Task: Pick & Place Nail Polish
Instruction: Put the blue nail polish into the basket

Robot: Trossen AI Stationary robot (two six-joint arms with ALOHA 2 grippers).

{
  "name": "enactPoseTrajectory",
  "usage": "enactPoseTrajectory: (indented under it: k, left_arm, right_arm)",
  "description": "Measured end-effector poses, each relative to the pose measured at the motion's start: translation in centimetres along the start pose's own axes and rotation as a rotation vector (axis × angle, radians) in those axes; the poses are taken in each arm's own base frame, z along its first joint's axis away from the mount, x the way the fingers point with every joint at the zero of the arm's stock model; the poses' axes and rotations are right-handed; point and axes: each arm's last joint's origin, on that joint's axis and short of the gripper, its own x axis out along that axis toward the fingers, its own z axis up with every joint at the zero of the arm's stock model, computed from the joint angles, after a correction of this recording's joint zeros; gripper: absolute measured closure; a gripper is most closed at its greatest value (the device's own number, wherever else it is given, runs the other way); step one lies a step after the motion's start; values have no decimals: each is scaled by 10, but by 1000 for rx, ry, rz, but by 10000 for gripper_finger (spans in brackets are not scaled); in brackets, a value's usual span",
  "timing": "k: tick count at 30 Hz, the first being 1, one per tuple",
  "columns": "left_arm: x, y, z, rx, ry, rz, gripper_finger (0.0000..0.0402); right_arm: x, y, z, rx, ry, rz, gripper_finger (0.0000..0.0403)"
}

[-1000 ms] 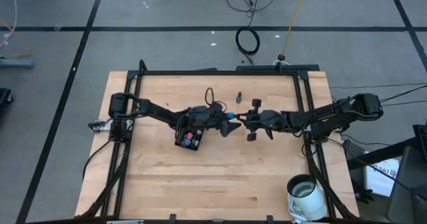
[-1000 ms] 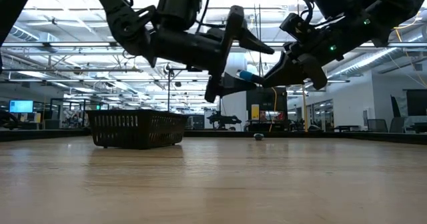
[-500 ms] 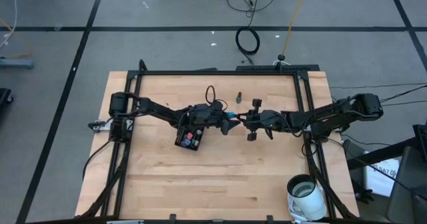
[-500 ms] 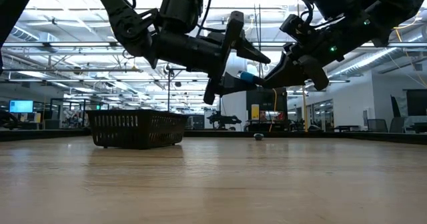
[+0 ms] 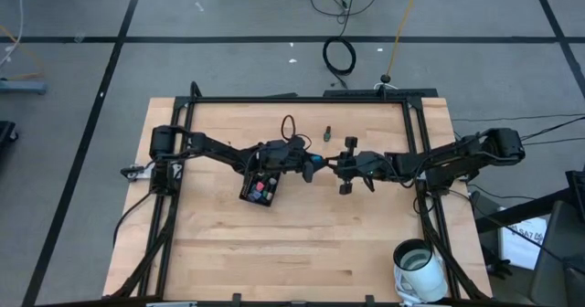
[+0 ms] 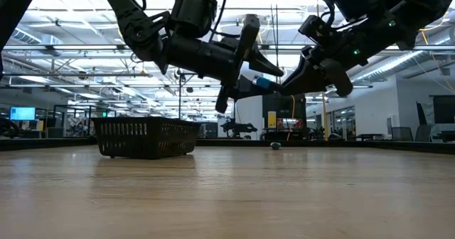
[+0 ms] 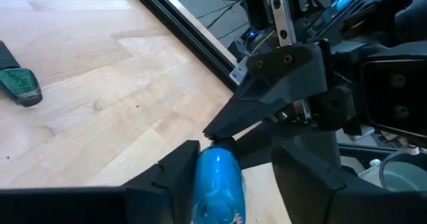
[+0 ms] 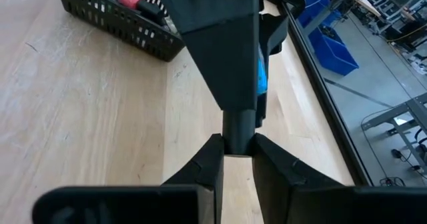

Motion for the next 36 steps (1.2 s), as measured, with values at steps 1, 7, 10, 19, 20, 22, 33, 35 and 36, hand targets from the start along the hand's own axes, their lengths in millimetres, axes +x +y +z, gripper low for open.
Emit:
enactPoseTrajectory:
  k: [1, 7, 10, 19, 20, 22, 33, 35, 36]
  left_arm:
    - [0, 0, 0, 1, 2, 2, 228]
    - [0, 1, 0, 2, 2, 7, 278]
    - [0, 1, 0, 3, 2, 7, 306]
    - [0, 1, 0, 29, 1, 9, 333]
    - [0, 1, 0, 35, 1, 9, 330]
    - [0, 1, 0, 50, 0, 9, 330]
    - [-15, -5, 28, 162, 50, -34, 347]
    - [-22, -11, 34, 228, 69, -7, 347]
    - [-27, -15, 35, 276, 84, 0, 346]
  right_arm:
    - [0, 0, 0, -1, 2, 1, 357]
    - [0, 0, -1, -2, 5, 3, 357]
    - [0, 0, -1, -2, 5, 3, 357]
    - [0, 0, -1, -3, 7, 1, 358]
    - [0, 0, -1, -1, 6, 1, 358]
    - [0, 0, -1, 11, 6, 0, 355]
    - [-5, -4, 2, 197, -6, -35, 203]
    - [-8, -6, 5, 220, -21, -39, 191]
    - [-10, -7, 6, 231, -33, -42, 187]
